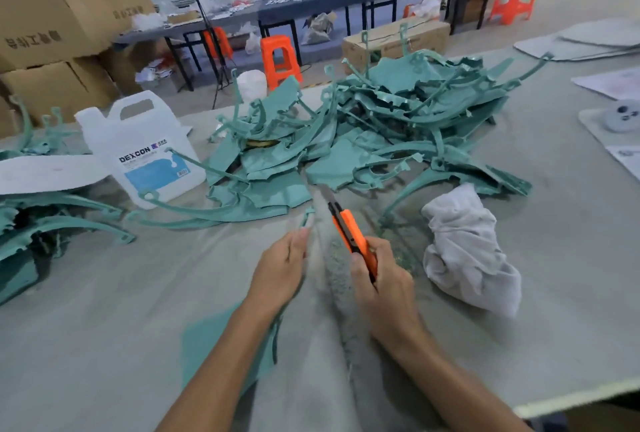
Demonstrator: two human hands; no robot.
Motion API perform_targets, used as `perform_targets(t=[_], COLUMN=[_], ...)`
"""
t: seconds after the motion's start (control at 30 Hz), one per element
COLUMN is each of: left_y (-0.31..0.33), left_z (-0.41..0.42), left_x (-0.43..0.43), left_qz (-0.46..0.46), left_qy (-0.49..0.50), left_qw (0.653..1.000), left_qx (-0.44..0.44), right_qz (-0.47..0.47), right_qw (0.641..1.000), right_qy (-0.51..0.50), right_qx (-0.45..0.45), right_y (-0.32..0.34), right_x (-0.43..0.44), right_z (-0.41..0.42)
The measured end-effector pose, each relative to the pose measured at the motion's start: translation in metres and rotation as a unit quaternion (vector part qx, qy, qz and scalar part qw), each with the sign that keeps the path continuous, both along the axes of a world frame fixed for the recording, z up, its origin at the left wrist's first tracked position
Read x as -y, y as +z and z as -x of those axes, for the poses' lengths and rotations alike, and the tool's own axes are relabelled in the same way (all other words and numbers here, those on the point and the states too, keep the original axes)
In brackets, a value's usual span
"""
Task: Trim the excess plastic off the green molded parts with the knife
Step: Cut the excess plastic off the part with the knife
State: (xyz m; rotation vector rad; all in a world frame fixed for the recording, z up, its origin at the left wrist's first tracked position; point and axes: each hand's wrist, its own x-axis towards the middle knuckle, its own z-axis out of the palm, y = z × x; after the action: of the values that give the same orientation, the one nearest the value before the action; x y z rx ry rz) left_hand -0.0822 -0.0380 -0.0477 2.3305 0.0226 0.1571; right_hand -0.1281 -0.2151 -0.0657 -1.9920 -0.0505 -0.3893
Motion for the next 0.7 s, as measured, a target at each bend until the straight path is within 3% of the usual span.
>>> perform_targets(t=[0.1,0.33,0.57,0.7], left_y=[-0.006,-0.016,-0.018,-0.017], left_z=[-0.005,-0.009,-0.008,-0.008], left_x=[0.003,0.0,0.001,-0.001], left_qz=[-0.032,-0.013,-0.02,-0.014], left_qy=[-0.001,0.005,0.01,0.019], left_qw=[0.999,1.0,0.999,0.999], left_qx=[-0.002,0.026,0.028,0.037], right_qz=[0.03,0.057,0.099,0.06], right_qw=[0.999,0.997,0.995,0.998], right_qy=[0.025,0.042,0.001,-0.011], right_qx=[-0.01,-0.006,0.015,-0.008], right_y=[0.001,0.003,0.004,0.005], right_x=[-0.001,0.0,-0.004,0.0], right_z=[-0.001,0.001,0.001,0.0])
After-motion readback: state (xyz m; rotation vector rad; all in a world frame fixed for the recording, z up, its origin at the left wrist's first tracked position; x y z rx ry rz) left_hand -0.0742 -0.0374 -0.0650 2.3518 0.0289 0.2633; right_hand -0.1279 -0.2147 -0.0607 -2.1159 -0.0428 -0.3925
